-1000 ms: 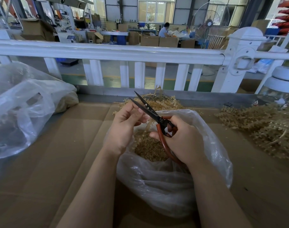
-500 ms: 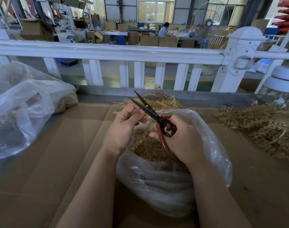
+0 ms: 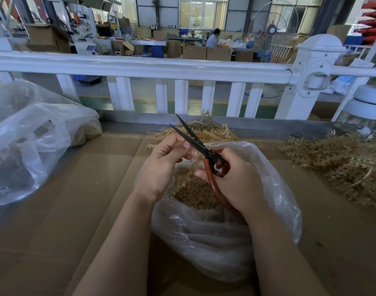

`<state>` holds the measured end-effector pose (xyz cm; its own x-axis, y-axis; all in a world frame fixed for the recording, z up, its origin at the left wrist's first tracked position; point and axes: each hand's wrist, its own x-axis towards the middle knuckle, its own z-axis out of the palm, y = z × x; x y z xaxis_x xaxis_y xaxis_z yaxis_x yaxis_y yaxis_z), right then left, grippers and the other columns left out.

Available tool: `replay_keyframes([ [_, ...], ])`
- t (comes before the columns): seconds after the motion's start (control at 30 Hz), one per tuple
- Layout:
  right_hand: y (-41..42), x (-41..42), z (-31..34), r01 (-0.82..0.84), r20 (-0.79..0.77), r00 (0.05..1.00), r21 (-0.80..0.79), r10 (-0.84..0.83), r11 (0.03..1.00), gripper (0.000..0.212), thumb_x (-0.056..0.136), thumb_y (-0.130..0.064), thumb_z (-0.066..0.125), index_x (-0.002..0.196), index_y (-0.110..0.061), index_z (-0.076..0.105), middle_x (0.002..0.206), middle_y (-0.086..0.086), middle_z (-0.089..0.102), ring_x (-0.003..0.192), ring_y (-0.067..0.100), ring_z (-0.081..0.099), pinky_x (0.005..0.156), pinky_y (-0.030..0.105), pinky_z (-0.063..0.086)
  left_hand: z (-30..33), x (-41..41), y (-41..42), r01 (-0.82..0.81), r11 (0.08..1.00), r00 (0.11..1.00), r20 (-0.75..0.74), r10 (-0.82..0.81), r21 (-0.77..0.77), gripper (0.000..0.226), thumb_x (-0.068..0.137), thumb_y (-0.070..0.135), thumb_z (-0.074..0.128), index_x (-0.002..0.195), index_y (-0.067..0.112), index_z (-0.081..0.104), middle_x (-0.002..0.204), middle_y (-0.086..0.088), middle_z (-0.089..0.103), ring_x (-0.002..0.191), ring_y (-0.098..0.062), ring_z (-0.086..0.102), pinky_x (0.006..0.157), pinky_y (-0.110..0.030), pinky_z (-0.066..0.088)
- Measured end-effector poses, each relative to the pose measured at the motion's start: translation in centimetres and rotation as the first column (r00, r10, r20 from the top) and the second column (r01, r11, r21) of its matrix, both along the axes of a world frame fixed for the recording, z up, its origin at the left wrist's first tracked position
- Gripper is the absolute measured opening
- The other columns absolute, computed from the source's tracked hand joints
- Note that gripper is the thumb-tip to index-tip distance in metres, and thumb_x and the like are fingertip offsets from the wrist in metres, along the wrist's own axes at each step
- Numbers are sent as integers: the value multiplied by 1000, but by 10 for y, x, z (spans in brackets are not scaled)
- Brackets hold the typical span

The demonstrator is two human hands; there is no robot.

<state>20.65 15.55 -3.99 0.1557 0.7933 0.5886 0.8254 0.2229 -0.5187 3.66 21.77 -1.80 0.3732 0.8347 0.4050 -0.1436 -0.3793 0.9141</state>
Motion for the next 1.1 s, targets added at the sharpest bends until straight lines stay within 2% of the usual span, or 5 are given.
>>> replay_keyframes([
  [0.3,-1,0,0,3,1,1000,39,-3,999,59,69,-86,53,80,-28,51,67,-17,58,62,-4,58,52,6,39,2,0,-2,-4,1000,1000,14,3,14,21,101,8,47,95,16,66,74,11,66,75,-4,60,74,-15,46],
  [0.5,1,0,-2,-15,-8,1000,27,16,1000,65,69,-86,52,79,-22,52,64,-13,58,58,1,57,53,11,41,2,0,-3,-1,1000,999,33,2,-26,17,101,9,48,99,7,64,77,6,65,76,-9,58,80,-31,43],
  [0.73,1,-1,-3,-12,-56,998,34,14,999,61,70,-83,58,78,-22,56,66,-14,61,60,2,60,53,15,46,2,0,-3,-16,997,998,59,20,-71,13,101,9,49,97,4,60,75,5,65,74,-10,59,77,-30,45],
  [0.87,2,-2,0,0,-252,968,-14,-4,1000,54,69,-79,67,84,-27,64,72,-12,67,70,3,65,60,19,52,1,1,-2,-29,995,997,74,36,-100,12,100,11,51,95,7,60,73,5,67,73,-11,59,77,-31,45],
  [1.1,6,-2,6,-149,-547,833,-78,82,986,15,85,-30,81,90,-21,70,81,-2,70,75,12,67,71,33,57,0,3,-3,-49,998,999,8,50,-37,17,100,11,54,89,14,67,72,9,67,71,-5,59,65,-13,48],
])
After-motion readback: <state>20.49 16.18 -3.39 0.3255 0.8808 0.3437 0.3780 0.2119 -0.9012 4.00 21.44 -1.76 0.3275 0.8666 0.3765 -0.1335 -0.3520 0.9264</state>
